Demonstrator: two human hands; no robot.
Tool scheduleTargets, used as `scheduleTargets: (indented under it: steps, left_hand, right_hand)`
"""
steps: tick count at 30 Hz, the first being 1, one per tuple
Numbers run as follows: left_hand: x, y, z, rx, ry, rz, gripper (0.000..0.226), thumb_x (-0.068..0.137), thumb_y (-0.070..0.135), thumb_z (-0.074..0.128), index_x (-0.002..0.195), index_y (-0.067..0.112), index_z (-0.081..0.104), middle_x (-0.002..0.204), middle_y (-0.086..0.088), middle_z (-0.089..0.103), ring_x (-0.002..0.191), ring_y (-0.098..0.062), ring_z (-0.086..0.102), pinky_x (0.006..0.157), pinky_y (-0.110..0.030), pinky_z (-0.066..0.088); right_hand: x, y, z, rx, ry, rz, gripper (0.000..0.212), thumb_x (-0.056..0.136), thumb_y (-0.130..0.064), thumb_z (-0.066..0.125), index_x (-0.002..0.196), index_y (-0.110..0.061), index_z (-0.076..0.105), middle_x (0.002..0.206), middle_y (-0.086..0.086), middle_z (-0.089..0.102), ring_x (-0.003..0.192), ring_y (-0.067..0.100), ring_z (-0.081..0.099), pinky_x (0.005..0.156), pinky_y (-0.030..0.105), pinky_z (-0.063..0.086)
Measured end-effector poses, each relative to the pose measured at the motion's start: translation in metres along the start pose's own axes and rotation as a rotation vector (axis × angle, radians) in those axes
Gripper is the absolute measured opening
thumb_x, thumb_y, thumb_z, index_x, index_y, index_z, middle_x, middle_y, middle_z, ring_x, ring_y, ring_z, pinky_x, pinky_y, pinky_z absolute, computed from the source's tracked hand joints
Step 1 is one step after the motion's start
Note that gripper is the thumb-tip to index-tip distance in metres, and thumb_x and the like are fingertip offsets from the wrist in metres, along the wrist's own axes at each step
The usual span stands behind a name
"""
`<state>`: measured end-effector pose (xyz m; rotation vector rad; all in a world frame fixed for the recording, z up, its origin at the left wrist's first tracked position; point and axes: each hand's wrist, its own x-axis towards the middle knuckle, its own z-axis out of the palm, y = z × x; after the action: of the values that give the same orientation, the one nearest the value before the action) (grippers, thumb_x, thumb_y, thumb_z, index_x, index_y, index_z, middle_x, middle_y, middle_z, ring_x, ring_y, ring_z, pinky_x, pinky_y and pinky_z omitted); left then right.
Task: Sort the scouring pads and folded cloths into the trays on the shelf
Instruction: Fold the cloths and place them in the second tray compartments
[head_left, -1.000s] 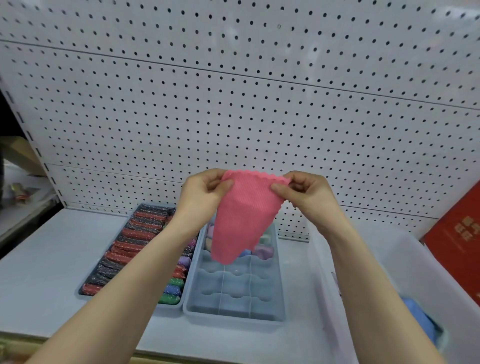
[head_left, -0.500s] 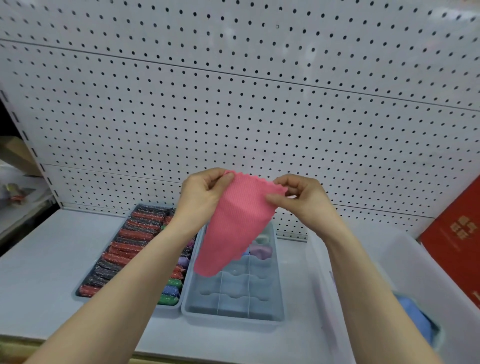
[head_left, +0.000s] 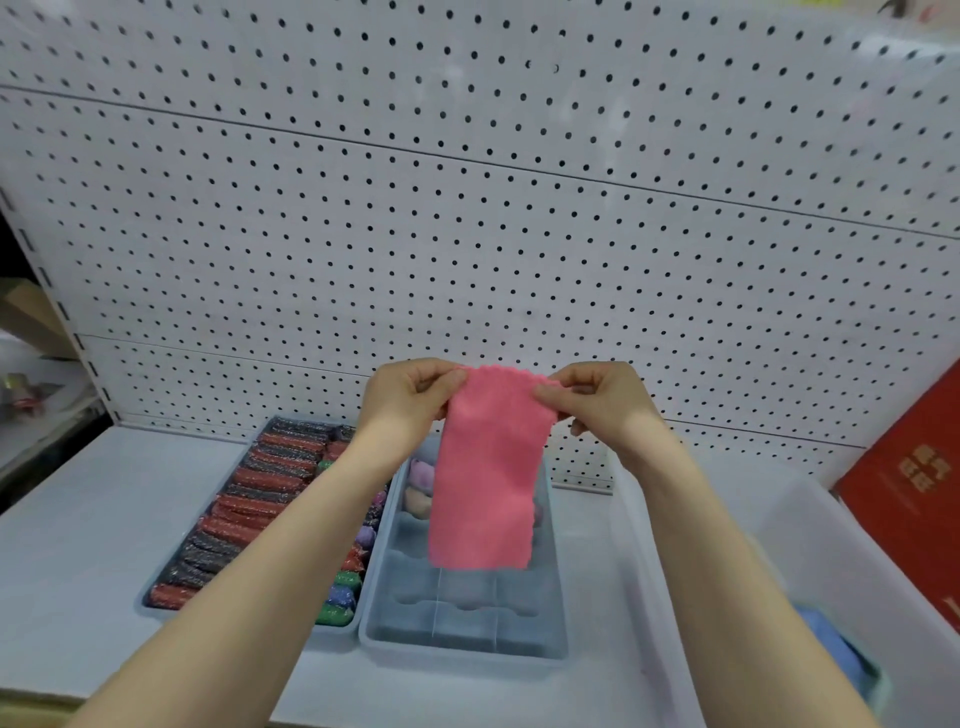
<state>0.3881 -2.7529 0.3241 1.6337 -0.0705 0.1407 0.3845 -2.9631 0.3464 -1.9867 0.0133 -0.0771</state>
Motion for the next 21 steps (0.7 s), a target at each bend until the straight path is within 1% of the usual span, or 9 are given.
scheduleTargets:
  steps: [3,6,8,11,13,15,17,19,21]
  left_hand:
    - [0.003,-0.001,0.001,0.002,0.062,-0.004,0.012,0.092,0.011,0.064,0.089,0.017,0.074,0.087,-0.011,0.075,0.081,-0.025,0.069,0.084,-0.040,0.059]
    - [0.003,-0.001,0.001,-0.005,0.092,0.009,0.015,0.091,0.014,0.065,0.083,0.023,0.074,0.081,-0.008,0.075,0.076,-0.024,0.070,0.082,-0.044,0.059]
    - [-0.001,0.001,0.003,-0.023,0.118,0.026,0.018,0.091,0.017,0.067,0.078,0.028,0.073,0.077,-0.003,0.075,0.074,-0.019,0.071,0.081,-0.043,0.060]
    - [-0.008,0.006,0.010,-0.007,0.133,0.122,0.017,0.090,0.019,0.067,0.080,0.030,0.074,0.077,0.005,0.076,0.079,-0.018,0.073,0.081,-0.043,0.059]
    - [-0.014,0.012,0.017,-0.020,0.132,0.168,0.018,0.090,0.018,0.067,0.080,0.032,0.074,0.077,0.011,0.075,0.078,-0.012,0.072,0.080,-0.037,0.059]
    - [-0.019,0.017,0.023,-0.038,0.119,0.189,0.014,0.089,0.021,0.068,0.083,0.030,0.076,0.079,0.012,0.075,0.082,-0.013,0.073,0.081,-0.036,0.058]
    - [-0.022,0.020,0.027,-0.029,0.108,0.219,0.012,0.089,0.024,0.068,0.087,0.029,0.078,0.081,0.010,0.076,0.087,-0.018,0.073,0.084,-0.040,0.057]
    - [-0.023,0.021,0.028,-0.029,0.107,0.237,0.013,0.090,0.023,0.068,0.088,0.031,0.077,0.080,0.012,0.076,0.085,-0.014,0.073,0.086,-0.040,0.057]
    - [-0.026,0.024,0.029,-0.068,0.070,0.239,0.017,0.088,0.019,0.069,0.088,0.034,0.076,0.081,0.013,0.076,0.085,-0.009,0.073,0.088,-0.036,0.056]
  right_hand:
    - [0.000,-0.002,0.001,0.046,0.036,-0.012,0.013,0.081,-0.015,0.078,0.083,-0.004,0.072,0.074,0.014,0.072,0.063,0.015,0.065,0.049,0.022,0.045]
    - [-0.001,-0.005,0.002,0.099,0.017,-0.004,0.015,0.083,-0.016,0.076,0.081,-0.003,0.070,0.067,0.008,0.070,0.060,0.015,0.065,0.049,0.021,0.045]
    - [-0.002,-0.008,0.004,0.131,0.021,0.000,0.017,0.084,-0.019,0.076,0.079,-0.004,0.070,0.067,0.008,0.071,0.060,0.016,0.066,0.049,0.022,0.046]
    - [-0.002,-0.015,0.013,0.176,0.052,-0.023,0.017,0.085,-0.019,0.074,0.081,-0.004,0.071,0.071,0.012,0.073,0.062,0.018,0.068,0.052,0.024,0.049]
    - [-0.003,-0.019,0.021,0.212,0.049,-0.049,0.018,0.087,-0.020,0.073,0.082,-0.002,0.072,0.074,0.013,0.074,0.063,0.019,0.069,0.054,0.026,0.051]
    - [-0.004,-0.023,0.026,0.224,0.051,-0.077,0.020,0.087,-0.022,0.073,0.083,-0.003,0.073,0.075,0.013,0.074,0.065,0.019,0.070,0.057,0.027,0.052]
    - [-0.005,-0.027,0.029,0.238,0.059,-0.091,0.019,0.087,-0.022,0.073,0.082,-0.004,0.074,0.075,0.012,0.074,0.067,0.019,0.071,0.058,0.027,0.052]
    - [-0.006,-0.029,0.032,0.243,0.062,-0.098,0.017,0.089,-0.019,0.070,0.083,-0.004,0.075,0.076,0.012,0.075,0.070,0.019,0.073,0.058,0.027,0.052]
    - [-0.007,-0.030,0.034,0.241,0.059,-0.110,0.017,0.091,-0.017,0.067,0.084,-0.004,0.076,0.076,0.010,0.075,0.072,0.020,0.074,0.060,0.028,0.053]
